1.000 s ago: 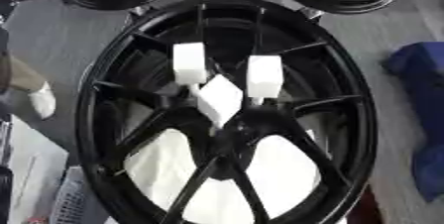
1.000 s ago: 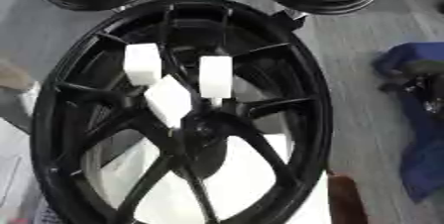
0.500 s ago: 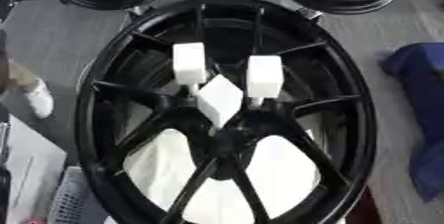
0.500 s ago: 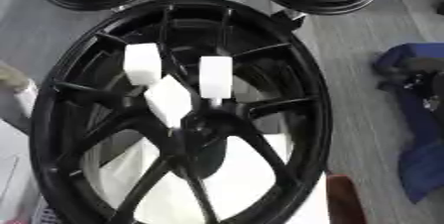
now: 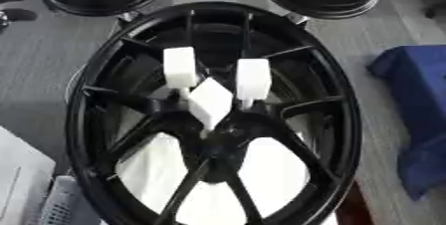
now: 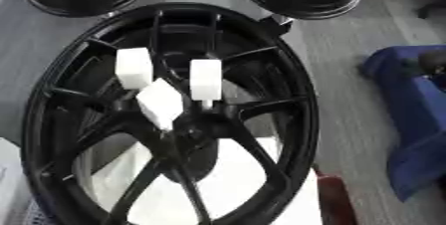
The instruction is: Pull the pin out of the wheel hub.
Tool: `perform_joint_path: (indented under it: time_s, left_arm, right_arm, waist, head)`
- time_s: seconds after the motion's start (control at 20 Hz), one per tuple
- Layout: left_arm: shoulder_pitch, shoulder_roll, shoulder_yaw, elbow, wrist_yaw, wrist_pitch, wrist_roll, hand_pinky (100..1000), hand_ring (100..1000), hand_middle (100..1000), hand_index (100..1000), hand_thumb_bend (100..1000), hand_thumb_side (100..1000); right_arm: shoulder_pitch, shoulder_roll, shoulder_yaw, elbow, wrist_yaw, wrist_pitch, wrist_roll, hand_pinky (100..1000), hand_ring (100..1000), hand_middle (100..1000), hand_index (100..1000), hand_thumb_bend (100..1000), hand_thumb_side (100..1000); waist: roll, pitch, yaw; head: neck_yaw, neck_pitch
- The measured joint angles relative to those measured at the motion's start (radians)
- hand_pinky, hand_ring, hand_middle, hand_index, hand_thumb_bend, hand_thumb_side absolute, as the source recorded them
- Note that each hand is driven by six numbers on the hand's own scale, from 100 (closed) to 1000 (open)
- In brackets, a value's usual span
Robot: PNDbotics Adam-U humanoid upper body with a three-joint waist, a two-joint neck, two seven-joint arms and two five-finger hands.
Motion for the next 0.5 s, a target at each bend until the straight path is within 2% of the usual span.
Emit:
perform_joint_path:
  time_s: [0.05,0.3,0.5]
  left_arm:
    - [0.010,0.009,0.001,0.000,0.000,-0.001,0.001,622,689,580,754,100,764]
    - [0.068,0.031,0.021,-0.001,0.000,-0.010,0.014,622,689,579,754,100,768]
    - [0.115,0.031,0.042,-0.010,-0.003,-0.019,0.035,621,688,578,753,100,770]
  right_arm:
    - [-0.001,-0.025,0.005,0.000,-0.005,-0.016,0.005,908,697,634,770,100,519]
    - [-0.026,-0.155,0.038,0.000,-0.040,-0.097,0.012,901,707,647,774,100,481]
    - [-0.050,-0.257,0.057,-0.004,-0.058,-0.161,-0.012,896,718,661,777,100,456]
  waist:
    - [0.000,-0.001,-0.003]
    - [0.012,-0.001,-0.011]
    - [0.016,-0.001,-0.010]
  head:
    - [0.000,0.000]
    - [0.006,0.012]
    - [0.015,0.027]
